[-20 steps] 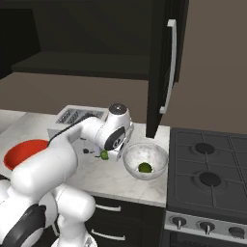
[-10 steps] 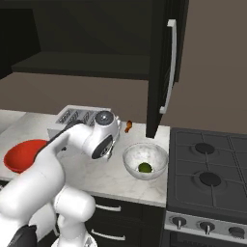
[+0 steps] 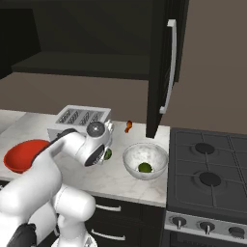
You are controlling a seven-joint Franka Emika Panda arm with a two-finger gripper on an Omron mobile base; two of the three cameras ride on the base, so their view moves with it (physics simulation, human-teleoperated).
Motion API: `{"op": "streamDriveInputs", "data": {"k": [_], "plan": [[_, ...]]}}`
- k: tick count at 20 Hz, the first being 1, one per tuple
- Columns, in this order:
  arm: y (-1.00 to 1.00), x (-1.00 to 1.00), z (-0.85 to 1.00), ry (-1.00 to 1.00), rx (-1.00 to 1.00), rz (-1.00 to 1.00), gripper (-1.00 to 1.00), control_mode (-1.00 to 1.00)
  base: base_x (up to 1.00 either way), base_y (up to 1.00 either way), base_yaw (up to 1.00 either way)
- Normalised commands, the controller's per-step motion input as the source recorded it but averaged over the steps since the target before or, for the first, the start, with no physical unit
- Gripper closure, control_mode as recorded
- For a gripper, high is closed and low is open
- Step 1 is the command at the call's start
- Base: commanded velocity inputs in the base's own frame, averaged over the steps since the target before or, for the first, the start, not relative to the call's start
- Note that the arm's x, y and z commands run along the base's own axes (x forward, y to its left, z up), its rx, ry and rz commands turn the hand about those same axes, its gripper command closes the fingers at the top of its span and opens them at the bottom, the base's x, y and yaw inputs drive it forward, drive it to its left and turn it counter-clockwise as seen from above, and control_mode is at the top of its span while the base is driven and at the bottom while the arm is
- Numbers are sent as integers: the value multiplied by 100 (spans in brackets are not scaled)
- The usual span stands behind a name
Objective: Pick both bowls and place them on the counter. Then place the lime in one bowl and place the avocado in the other bowl.
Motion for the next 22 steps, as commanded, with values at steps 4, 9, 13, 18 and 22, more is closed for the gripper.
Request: {"op": "streamDriveInputs", "data": {"k": [4, 9, 13, 18, 22], "plan": [[16, 29, -13, 0, 0, 0, -100, -100, 0, 0, 0], [2, 29, -6, 0, 0, 1, -100, -100, 0, 0, 0], [0, 25, -11, 0, 0, 2, -100, -100, 0, 0, 0], [0, 22, -11, 0, 0, 7, -100, -100, 0, 0, 0], [-1, 14, -10, 0, 0, 13, -100, -100, 0, 0, 0]]}}
